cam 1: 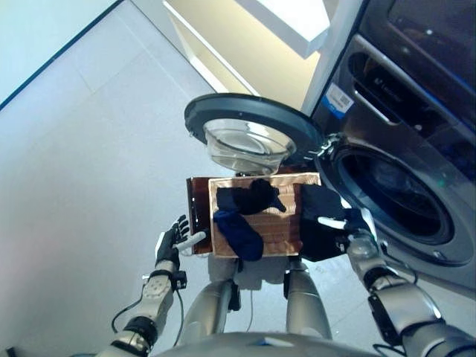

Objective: Pick up the clothes and place them into the washing machine

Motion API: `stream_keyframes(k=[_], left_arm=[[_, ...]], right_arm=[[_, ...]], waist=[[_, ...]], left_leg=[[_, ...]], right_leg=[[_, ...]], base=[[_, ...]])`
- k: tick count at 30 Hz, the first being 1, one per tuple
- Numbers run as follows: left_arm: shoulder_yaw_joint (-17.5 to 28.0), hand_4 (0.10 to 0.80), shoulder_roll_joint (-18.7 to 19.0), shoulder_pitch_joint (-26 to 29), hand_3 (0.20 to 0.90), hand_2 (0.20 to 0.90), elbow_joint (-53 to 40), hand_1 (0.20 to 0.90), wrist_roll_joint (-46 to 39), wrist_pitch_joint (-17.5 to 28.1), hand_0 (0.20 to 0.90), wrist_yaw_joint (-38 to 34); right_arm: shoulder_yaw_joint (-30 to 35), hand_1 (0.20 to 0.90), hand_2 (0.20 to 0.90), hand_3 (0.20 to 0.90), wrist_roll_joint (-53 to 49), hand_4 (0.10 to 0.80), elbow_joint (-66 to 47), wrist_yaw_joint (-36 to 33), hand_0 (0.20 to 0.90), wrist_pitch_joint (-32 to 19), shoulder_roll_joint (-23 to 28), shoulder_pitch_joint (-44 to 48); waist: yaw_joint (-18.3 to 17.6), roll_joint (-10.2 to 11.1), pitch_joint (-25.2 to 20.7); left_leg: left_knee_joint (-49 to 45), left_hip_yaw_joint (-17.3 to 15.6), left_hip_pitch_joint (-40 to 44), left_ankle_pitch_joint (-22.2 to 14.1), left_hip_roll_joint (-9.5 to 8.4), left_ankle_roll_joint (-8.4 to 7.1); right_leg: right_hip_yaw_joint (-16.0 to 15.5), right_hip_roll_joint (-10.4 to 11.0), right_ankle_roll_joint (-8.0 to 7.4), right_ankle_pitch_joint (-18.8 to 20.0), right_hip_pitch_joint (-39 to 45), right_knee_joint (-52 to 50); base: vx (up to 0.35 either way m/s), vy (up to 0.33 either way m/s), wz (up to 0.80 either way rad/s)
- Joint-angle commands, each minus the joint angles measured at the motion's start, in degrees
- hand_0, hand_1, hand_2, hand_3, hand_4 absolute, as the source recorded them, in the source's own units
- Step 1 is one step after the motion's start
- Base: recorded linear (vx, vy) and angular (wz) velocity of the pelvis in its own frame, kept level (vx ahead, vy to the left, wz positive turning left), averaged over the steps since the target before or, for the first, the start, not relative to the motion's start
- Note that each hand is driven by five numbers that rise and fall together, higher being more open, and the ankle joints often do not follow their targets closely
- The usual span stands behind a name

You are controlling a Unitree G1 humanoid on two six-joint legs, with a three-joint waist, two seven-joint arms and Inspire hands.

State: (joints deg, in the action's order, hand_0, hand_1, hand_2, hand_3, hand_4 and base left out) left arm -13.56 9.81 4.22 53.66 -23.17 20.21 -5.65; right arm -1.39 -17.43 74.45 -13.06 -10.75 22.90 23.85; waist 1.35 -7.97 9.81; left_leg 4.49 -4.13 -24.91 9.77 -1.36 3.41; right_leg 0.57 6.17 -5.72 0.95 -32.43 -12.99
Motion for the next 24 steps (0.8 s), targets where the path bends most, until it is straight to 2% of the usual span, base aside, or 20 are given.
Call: stream_keyframes(k=[1, 2, 3, 5, 10, 18, 24], left_arm=[[2.6, 0.800, 1.6, 1.6, 0.900, 0.900, 1.7, 0.900, 0.0, 2.4, 0.900, 0.3], [3.1, 0.800, 1.3, 1.3, 0.900, 0.900, 2.0, 0.900, -0.1, 2.5, 0.900, 0.5], [3.1, 0.800, 1.3, 1.4, 0.900, 0.900, 2.0, 0.900, -0.1, 2.6, 0.900, 0.5], [3.9, 0.800, 0.6, 0.7, 0.900, 0.900, 2.9, 0.900, -0.6, 2.9, 0.900, 0.9], [4.3, 0.800, 0.0, 0.1, 0.900, 0.900, 3.7, 0.900, -1.9, 3.4, 0.900, 1.5], [2.7, 0.800, -0.7, 1.2, 0.900, 0.900, 5.3, 0.900, -4.3, 4.3, 0.900, 0.6], [0.5, 0.800, -1.0, 0.9, 0.900, 0.900, 4.6, 0.900, -5.0, 4.8, 0.900, -0.1]], right_arm=[[2.5, 0.200, 0.200, 0.200, -15.8, 0.300, -2.9, 2.8, 0.200, -7.2, -0.4, -1.5], [5.9, 0.200, 0.200, 0.200, -22.8, 0.300, -3.2, 5.1, 0.200, -8.9, -2.2, -3.1], [5.9, 0.200, 0.200, 0.200, -22.9, 0.300, -3.2, 5.1, 0.200, -8.9, -2.2, -3.1], [9.9, 0.200, 0.200, 0.200, -32.6, 0.300, -5.2, 9.1, 0.200, -10.6, -5.2, -6.0], [13.9, 0.200, 0.200, 0.200, -43.0, 0.300, -8.5, 13.5, 0.200, -12.0, -8.6, -9.3], [18.5, 0.200, 0.200, 0.200, -51.7, 0.300, -6.9, 10.3, 0.200, -15.7, -11.1, -7.4], [20.3, 0.200, 0.200, 0.200, -55.5, 0.300, -4.6, 6.7, 0.200, -17.2, -9.2, -0.9]], waist=[[-0.1, 1.3, -1.2], [-0.4, 1.3, -1.6], [-0.4, 1.3, -1.7], [-1.3, 1.5, -2.4], [-2.1, 1.6, -3.2], [-2.4, 1.1, -2.6], [-1.5, -0.4, -1.9]], left_leg=[[0.4, -0.3, 4.1, -5.5, -3.50, -2.49], [0.4, -0.2, 5.3, -6.0, -3.41, -2.56], [0.4, -0.2, 5.1, -5.9, -3.40, -2.56], [0.5, -0.3, 6.8, -6.8, -3.35, -2.63], [0.5, -0.5, 7.8, -7.2, -3.25, -2.70], [0.5, -0.9, 7.1, -7.3, -3.29, -2.43], [0.5, -0.9, 5.9, -7.0, -3.56, -2.41]], right_leg=[[-3.3, -1.9, 2.60, 4.0, 7.8, 10.9], [-3.5, -2.0, 2.55, 3.5, 9.1, 11.1], [-3.5, -2.0, 2.56, 3.7, 9.0, 11.2], [-3.5, -2.2, 2.45, 3.0, 10.8, 11.6], [-3.2, -2.5, 2.48, 2.8, 11.9, 12.1], [-2.8, -2.6, 2.66, 3.0, 10.9, 12.2], [-2.6, -2.6, 2.79, 3.1, 9.4, 11.8]], base=[[0.086, -0.028, -0.05], [0.083, -0.028, -0.05], [0.090, -0.024, -0.05], [0.094, -0.022, -0.05], [0.059, -0.009, -0.06], [0.001, -0.001, -0.04], [0.000, 0.000, 0.00]])
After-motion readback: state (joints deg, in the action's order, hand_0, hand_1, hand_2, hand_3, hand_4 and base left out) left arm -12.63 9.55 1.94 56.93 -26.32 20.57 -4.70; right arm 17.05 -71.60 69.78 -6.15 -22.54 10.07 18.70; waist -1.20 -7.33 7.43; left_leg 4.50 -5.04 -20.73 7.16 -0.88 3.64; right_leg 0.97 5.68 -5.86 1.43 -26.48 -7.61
